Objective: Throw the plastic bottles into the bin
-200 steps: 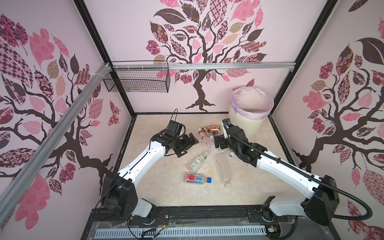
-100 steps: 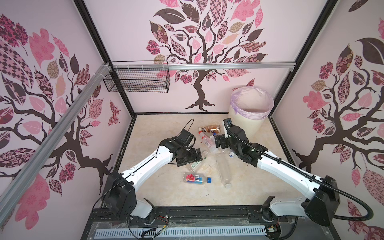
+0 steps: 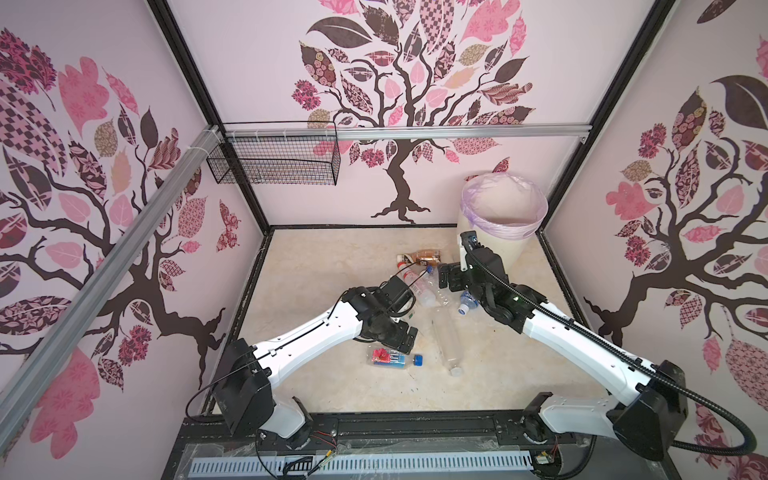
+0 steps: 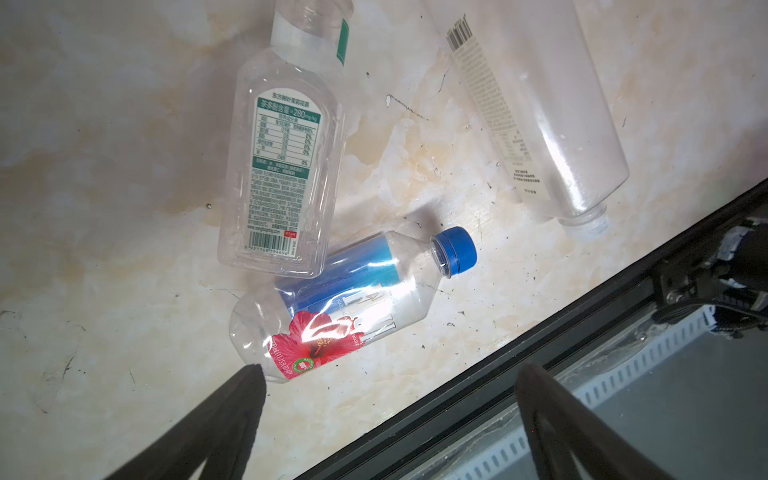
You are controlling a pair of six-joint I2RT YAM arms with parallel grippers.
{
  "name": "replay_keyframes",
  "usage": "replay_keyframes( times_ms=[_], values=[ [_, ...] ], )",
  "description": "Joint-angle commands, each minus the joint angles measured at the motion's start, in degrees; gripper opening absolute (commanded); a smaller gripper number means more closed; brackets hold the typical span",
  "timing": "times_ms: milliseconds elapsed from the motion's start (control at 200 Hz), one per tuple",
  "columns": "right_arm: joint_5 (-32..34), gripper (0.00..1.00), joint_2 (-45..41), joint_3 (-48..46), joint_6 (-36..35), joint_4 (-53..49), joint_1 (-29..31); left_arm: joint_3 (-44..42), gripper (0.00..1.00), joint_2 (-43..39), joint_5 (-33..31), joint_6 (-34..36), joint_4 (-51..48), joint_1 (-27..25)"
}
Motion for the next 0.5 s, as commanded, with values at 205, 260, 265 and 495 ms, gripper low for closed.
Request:
replay_keyframes(
  times_ms=[205,260,265,495],
  values=[
    [-1.94,1.0,-2.86,-0.88,1.58,-0.63,-2.57,-0.6,0.98,1.65,-2.32,3.74,-0.42,-0.47],
    [-2.15,0.99,-2.98,-0.85,1.8,-0.77,-3.07,-1.49,0.98,1.33,-2.6,3.65,0.52,-0.56],
    [-2.16,0.99,-2.99,-0.93,1.89,-0.79,-3.1,-1.63,0.98,1.33,-2.6,3.7,0.62,-0.6],
    [-2.25,1.0,-3.04,-0.65,2.11,-1.65,-3.99,-4.58,0.98,1.47,-4.35,4.63,2.49,-2.25]
  ],
)
